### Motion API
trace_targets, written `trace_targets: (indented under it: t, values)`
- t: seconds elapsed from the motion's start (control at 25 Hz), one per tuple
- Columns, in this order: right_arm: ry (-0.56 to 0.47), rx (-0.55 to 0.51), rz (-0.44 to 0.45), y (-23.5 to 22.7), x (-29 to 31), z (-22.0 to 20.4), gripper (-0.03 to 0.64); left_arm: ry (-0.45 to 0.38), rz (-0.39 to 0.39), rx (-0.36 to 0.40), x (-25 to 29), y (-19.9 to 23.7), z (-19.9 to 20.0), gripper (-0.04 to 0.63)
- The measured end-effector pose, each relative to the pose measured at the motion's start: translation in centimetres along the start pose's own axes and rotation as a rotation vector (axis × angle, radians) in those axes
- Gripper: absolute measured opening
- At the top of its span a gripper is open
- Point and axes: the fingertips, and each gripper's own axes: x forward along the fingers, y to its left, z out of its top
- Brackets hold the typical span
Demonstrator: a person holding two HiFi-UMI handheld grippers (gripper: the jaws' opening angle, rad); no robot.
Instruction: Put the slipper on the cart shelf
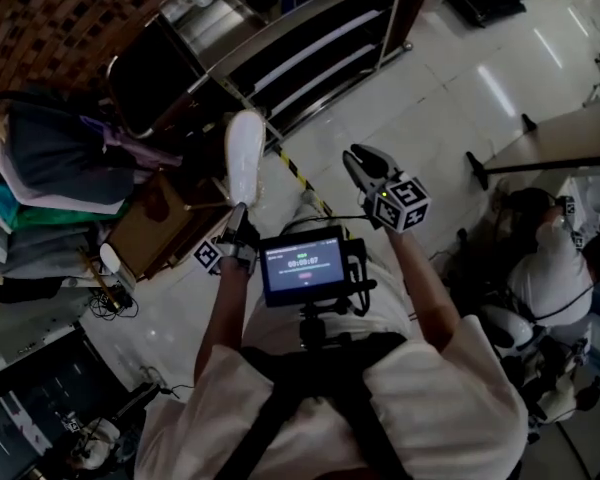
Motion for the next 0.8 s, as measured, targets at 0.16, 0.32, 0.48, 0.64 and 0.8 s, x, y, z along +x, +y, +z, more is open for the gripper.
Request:
trace_targets:
  t: [0.16,0.32,0.48,0.64,0.8]
  values:
    - [0.003,-0.012,0.003,-0.6,2.6,1.8,0.104,0.048,0.001,-0.006,3.2,0.2,0.3,0.048]
    - [0.009,-0.024,0.001,-1.3,5.0,3.9,0.104,0.118,0.028,-0.011,5.9,0.5,0.6,0.048]
    - [0.029,-0.038,-0.02,-3.4,6.8,5.5,0.104,0.172,0.015,-0.026,9.1,0.2,0.7,0.048]
    - [0.04,-0.045,-0.032,-4.9,8.7,6.4,0.104,0.193,-0.012,-0.044,11.7,0.0,1.1,0.048]
    - [0.051,-0.027,-0.023,-5.8,11.1,6.3,0.104,0.209,-0.011,-0.039,13.8,0.4,1.6,0.048]
